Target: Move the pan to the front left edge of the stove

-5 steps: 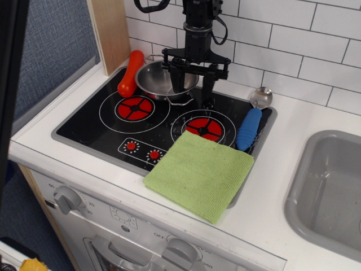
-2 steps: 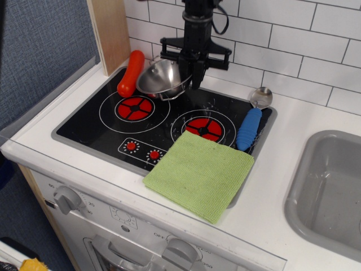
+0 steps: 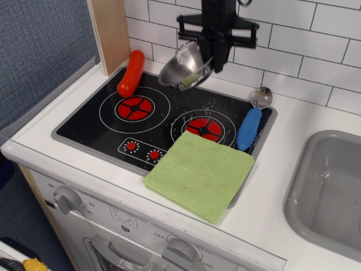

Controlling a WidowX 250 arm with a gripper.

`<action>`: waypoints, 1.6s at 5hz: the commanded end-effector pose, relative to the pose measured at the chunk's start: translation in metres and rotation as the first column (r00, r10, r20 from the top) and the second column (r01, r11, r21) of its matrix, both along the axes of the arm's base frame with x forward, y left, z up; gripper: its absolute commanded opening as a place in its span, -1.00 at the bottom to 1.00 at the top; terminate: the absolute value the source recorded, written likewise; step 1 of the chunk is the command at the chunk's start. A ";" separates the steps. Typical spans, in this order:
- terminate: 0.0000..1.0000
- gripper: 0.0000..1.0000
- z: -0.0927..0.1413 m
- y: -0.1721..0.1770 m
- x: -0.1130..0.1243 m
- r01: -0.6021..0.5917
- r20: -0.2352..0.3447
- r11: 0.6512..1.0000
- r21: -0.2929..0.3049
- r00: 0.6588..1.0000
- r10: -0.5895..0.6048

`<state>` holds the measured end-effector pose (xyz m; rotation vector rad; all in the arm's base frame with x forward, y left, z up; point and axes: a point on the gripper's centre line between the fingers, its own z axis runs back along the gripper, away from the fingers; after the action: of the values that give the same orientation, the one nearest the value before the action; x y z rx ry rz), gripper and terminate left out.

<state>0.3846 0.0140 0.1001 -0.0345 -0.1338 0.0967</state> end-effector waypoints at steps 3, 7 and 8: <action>-1.00 -1.00 0.002 0.111 -0.100 0.091 -0.058 0.981 0.172 0.995 -0.082; -1.00 -1.00 -0.049 0.114 -0.106 0.052 -0.189 0.991 0.127 0.982 -0.027; -1.00 -1.00 -0.053 0.110 -0.104 0.053 -0.202 0.991 0.121 0.979 -0.027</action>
<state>0.2790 0.1214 0.0341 0.0863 0.0910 0.0553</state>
